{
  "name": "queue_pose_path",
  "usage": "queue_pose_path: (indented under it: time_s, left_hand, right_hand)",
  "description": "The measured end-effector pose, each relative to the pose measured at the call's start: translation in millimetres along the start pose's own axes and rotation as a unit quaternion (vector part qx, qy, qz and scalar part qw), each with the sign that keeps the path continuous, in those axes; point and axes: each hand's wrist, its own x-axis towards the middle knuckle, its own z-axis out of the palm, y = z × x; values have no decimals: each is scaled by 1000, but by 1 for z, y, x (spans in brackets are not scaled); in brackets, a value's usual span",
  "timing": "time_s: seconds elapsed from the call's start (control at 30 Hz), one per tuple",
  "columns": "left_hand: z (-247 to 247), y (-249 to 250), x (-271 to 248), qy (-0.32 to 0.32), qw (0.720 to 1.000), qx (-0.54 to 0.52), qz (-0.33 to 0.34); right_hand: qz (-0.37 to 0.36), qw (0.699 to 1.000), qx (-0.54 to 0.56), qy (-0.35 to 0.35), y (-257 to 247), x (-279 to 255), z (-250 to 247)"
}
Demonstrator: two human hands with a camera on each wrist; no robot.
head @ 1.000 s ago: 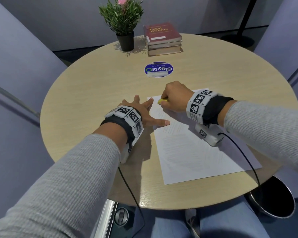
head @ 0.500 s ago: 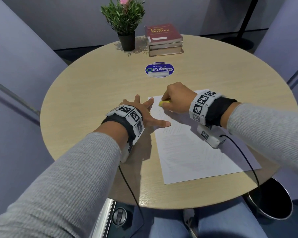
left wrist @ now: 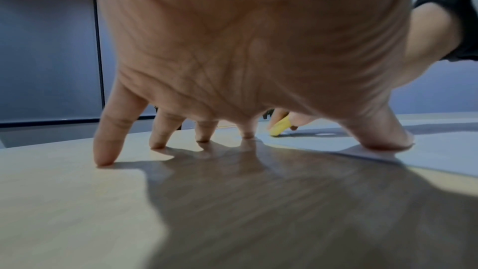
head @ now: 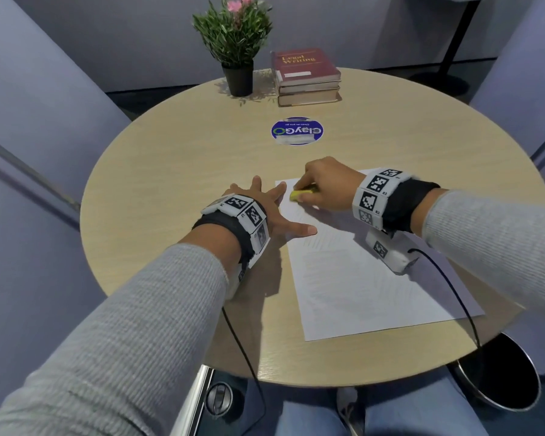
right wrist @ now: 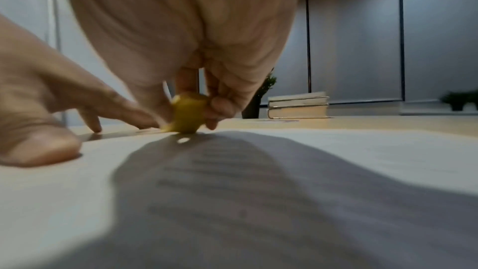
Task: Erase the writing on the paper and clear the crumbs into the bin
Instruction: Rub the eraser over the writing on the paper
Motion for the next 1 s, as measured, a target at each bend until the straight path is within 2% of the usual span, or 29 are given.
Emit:
queue_pose_path:
  time_s: [0.07,0.2,0.3,0.43,0.57,0.7,0.77,0.83,0.97,1.0]
  left_hand:
    - [0,1,-1,-1,1000,0,-3]
    - [0,0,0,0,1000,-1,-2]
    - [0,1,-1,-3,1000,-2,-6]
    - [0,0,-1,1,1000,4,-3]
    - [-1,1,-3,-7,1000,-2,-8]
    - [-2,1,-2,-9,1000,3,-3]
    - [-1,1,-2,-5,1000,7,-3]
    - [-1,2,-1,3,1000,13,-6]
    - [0,2,0,8,1000,20,-3]
    - [0,1,0,8,1000,19,-4]
  right_hand:
    - [24,999,-35,6,0,3,-1]
    - [-22,1000,-4,-20,-7,0,1]
    - [19,1000,-19,6,-3,2,-1]
    - [-32,999,0,-24,-8,-7,0]
    - [57,998,-17,17,0,-1,-2]
    - [37,999,11,-18,-4,-9,-5]
    - [78,996,45,5,4,-6,-7]
    - [113,993,18,28,7,-4,-6]
    - [72,997,36,-20,0,-12,-6]
    - [78,996,46,-8,5,-11,-7]
